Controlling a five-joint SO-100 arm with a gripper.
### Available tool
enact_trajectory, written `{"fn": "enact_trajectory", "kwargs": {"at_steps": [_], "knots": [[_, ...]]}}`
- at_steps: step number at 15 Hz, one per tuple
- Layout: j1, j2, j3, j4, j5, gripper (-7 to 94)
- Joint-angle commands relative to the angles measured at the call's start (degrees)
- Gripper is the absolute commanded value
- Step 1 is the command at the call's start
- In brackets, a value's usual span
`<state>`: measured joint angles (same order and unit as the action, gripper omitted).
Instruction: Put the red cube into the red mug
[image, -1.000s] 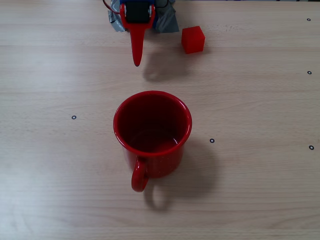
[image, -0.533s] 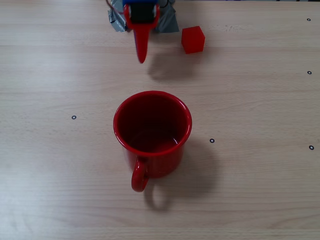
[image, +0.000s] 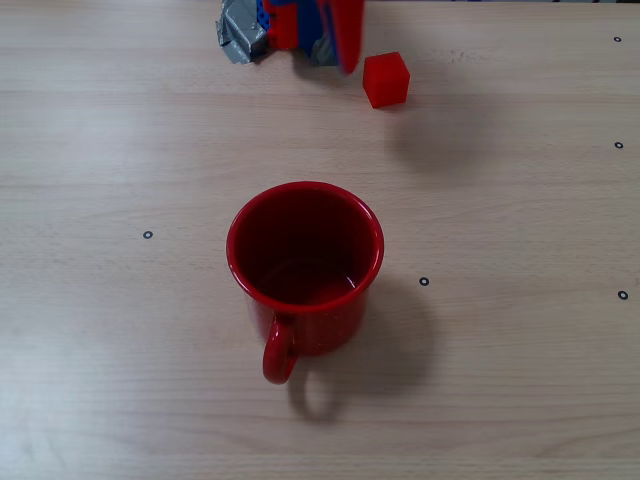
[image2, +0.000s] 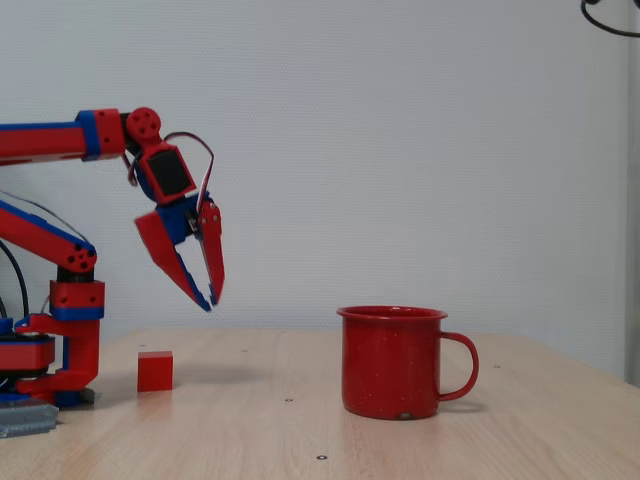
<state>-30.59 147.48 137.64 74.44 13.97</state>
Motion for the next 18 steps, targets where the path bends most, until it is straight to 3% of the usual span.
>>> {"fn": "enact_trajectory", "kwargs": {"at_steps": [1, 7, 10, 14, 18], "knots": [[-5.71, -2.11, -8.96, 3.34, 4.57, 2], [-16.61, -8.88, -29.79, 26.98, 12.22, 1], [-23.03, -5.10, -23.20, 26.19, 20.39, 4], [-31.29, -0.53, -9.93, 18.98, 30.15, 13], [-31.73, 2.02, -0.53, 15.56, 34.63, 26]]}}
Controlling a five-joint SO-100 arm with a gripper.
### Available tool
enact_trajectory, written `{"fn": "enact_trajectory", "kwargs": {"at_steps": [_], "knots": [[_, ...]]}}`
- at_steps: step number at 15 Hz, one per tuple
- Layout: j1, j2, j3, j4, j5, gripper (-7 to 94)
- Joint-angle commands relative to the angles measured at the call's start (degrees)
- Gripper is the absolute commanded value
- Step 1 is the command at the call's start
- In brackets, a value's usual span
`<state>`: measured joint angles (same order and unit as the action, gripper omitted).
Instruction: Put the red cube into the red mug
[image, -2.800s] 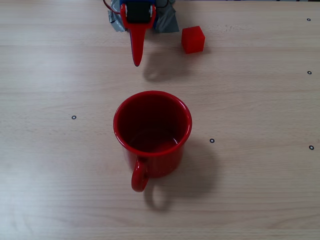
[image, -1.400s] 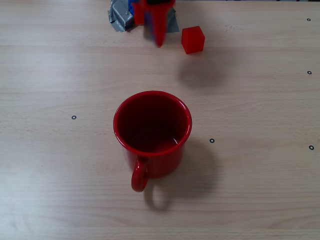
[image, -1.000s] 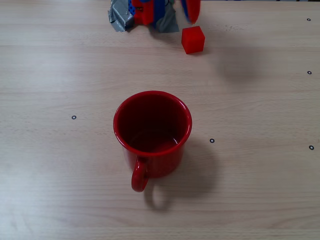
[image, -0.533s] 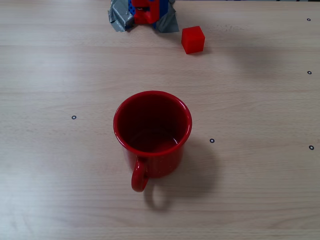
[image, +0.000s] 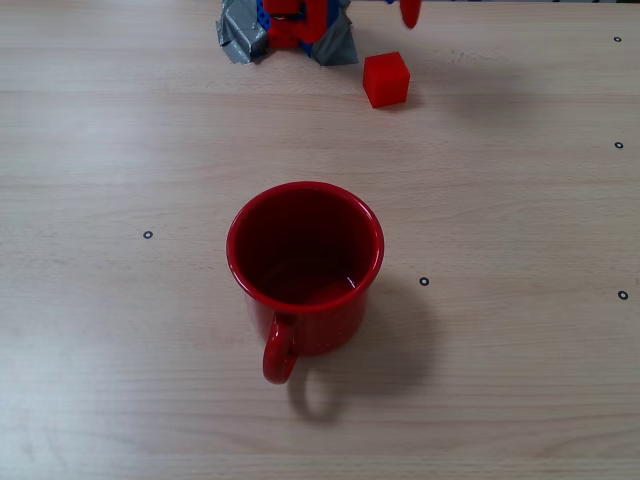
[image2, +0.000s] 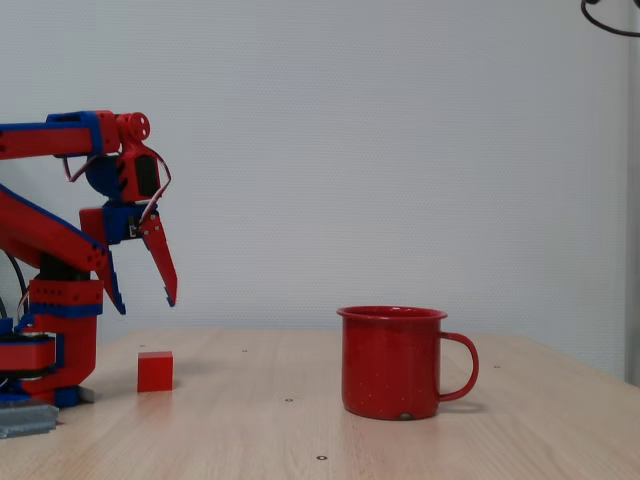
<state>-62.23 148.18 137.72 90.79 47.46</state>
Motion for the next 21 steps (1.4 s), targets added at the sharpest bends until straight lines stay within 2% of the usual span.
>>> {"fn": "enact_trajectory", "kwargs": {"at_steps": [1, 4, 7, 8, 11, 15, 21], "knots": [[0.00, 2.02, 0.35, -1.41, 1.93, 35], [0.53, 4.31, 5.27, -4.57, 4.83, 39], [-0.97, 5.71, 10.37, -9.14, 8.61, 47], [-1.49, 5.45, 12.22, -11.16, 9.14, 52], [-1.23, 3.60, 15.21, -14.77, 8.88, 57], [-1.05, 3.25, 17.40, -15.73, 8.17, 57], [1.23, 2.02, 19.69, -19.69, 2.90, 58]]}}
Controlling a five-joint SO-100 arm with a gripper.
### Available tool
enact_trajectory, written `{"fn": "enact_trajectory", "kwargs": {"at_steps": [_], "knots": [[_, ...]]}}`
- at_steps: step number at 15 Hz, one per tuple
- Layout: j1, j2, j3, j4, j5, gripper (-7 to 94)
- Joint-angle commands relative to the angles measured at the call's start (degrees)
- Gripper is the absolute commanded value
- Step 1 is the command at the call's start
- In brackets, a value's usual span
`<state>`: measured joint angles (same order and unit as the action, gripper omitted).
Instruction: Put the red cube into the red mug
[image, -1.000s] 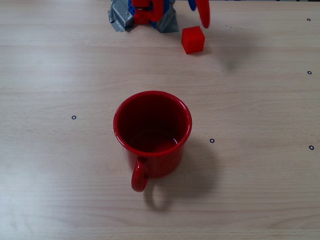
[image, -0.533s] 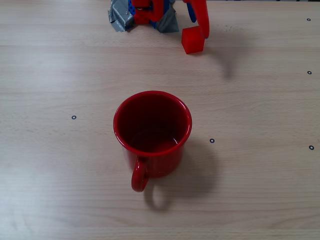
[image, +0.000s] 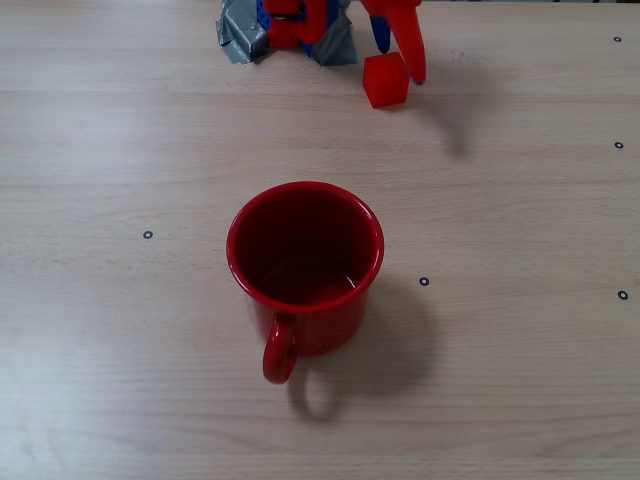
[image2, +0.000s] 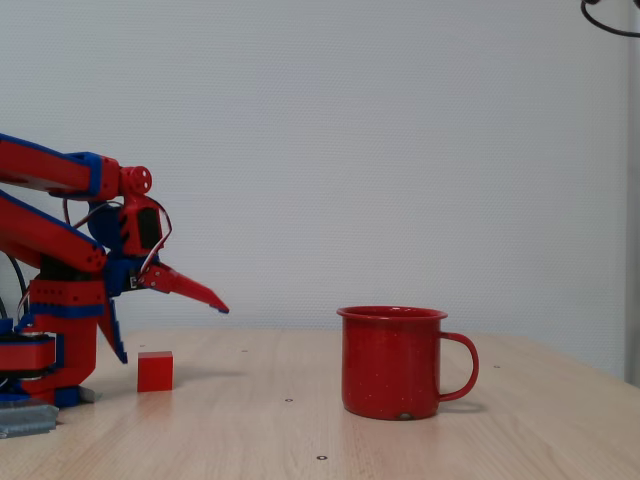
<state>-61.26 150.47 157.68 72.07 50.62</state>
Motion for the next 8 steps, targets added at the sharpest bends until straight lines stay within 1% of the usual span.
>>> {"fn": "enact_trajectory", "kwargs": {"at_steps": [1, 6, 7, 8], "knots": [[0.70, -0.18, 0.53, -2.11, -1.23, 58], [2.90, -0.18, 2.29, -4.22, -5.89, 58], [3.34, -0.26, 2.29, -4.22, -6.77, 56], [3.60, -0.35, 2.29, -5.19, -8.70, 48]]}}
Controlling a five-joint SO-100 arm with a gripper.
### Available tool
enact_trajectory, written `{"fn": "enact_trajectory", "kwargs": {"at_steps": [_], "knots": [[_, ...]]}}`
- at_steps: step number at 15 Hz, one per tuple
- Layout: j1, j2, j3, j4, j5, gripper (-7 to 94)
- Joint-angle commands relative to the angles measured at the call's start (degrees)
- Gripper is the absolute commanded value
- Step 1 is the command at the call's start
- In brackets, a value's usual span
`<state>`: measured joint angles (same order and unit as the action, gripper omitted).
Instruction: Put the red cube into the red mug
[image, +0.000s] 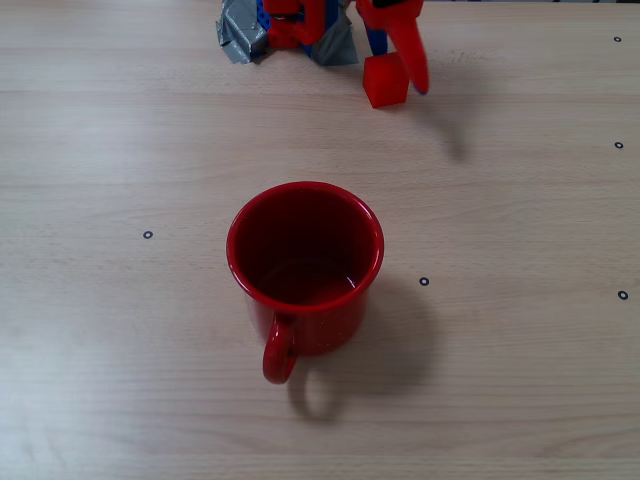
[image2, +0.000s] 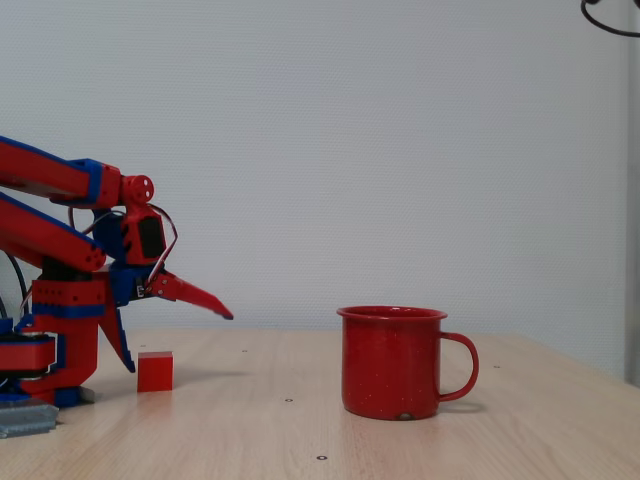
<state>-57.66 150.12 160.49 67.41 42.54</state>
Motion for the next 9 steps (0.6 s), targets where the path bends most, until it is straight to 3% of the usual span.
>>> {"fn": "enact_trajectory", "kwargs": {"at_steps": [1, 2, 5, 9], "knots": [[0.18, -0.18, -0.79, -1.41, -1.76, 41], [0.53, -0.53, -0.97, -1.76, -2.20, 34], [1.05, -0.79, -0.53, -2.20, -2.02, 30], [0.97, -1.49, -0.44, -2.11, 0.09, 10]]}}
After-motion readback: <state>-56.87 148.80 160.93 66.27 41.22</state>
